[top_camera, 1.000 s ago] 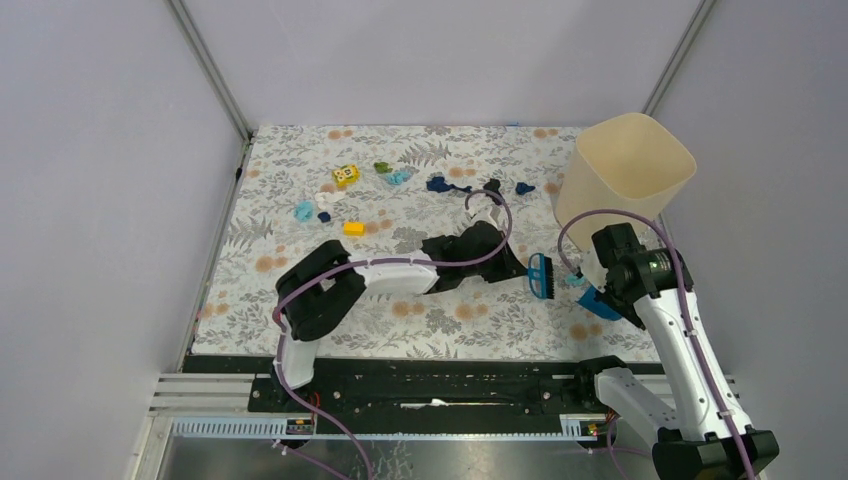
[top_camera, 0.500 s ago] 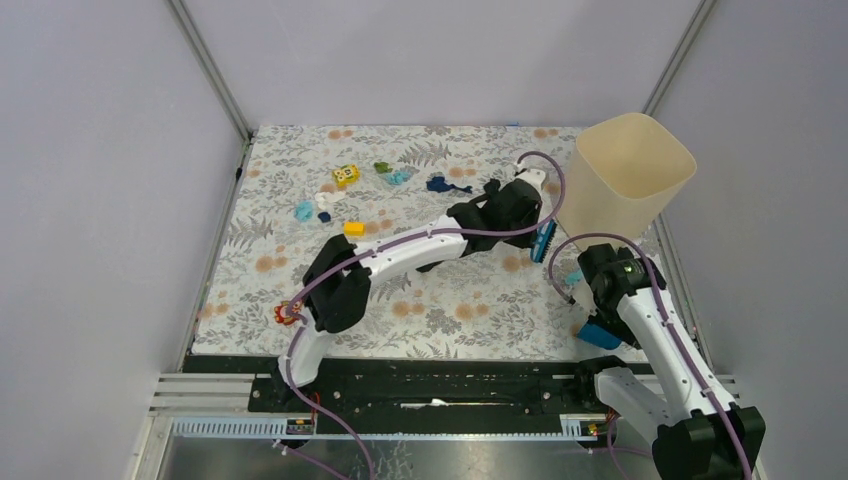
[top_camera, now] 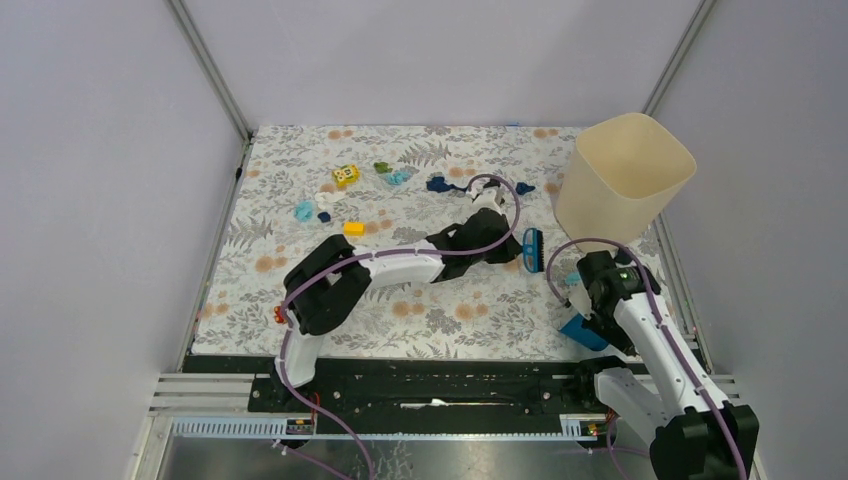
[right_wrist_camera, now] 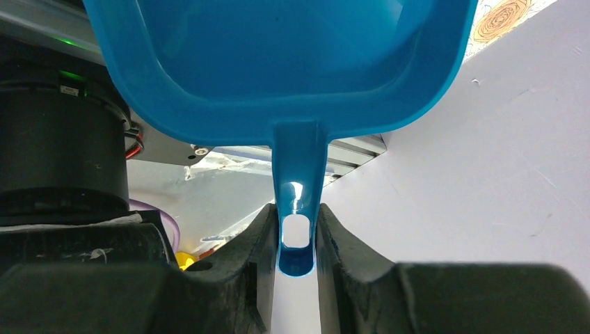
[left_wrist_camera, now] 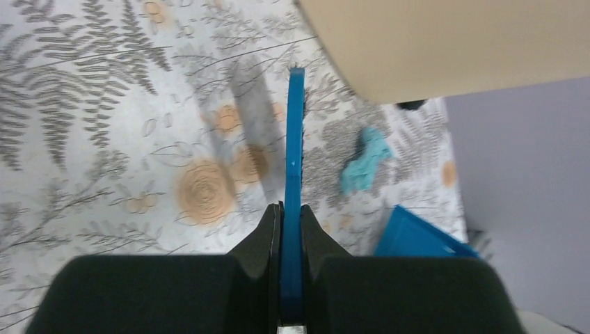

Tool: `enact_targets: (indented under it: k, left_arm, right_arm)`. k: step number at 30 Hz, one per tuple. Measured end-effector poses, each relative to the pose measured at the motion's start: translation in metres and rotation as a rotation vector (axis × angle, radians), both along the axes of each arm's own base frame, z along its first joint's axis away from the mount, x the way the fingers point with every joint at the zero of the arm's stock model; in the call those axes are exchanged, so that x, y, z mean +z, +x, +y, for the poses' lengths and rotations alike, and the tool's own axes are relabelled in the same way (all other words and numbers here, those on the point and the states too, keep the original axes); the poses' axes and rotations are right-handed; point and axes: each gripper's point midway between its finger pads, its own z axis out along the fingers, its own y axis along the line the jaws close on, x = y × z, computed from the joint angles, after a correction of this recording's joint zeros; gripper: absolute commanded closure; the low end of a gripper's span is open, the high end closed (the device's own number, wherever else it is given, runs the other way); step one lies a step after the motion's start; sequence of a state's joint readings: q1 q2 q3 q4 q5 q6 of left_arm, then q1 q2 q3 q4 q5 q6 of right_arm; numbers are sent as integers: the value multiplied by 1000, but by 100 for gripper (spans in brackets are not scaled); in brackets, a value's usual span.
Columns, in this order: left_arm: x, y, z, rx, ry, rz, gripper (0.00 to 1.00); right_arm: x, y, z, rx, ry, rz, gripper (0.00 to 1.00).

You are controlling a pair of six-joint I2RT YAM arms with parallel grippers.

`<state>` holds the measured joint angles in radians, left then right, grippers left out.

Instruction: Sweep away the paper scraps from the table

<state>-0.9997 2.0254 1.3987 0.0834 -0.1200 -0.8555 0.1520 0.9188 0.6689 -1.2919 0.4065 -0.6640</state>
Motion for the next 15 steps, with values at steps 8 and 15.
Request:
enact_targets:
  k: [8,15]
  left_arm:
    - [24,-18,-20,-3,-329,114,100]
    - [29,-33,-13,-22,-393,159,100]
  right_arm:
    - [41,19,14,-13,90,-119,100]
    - [120,51,29,-18,197,-413,100]
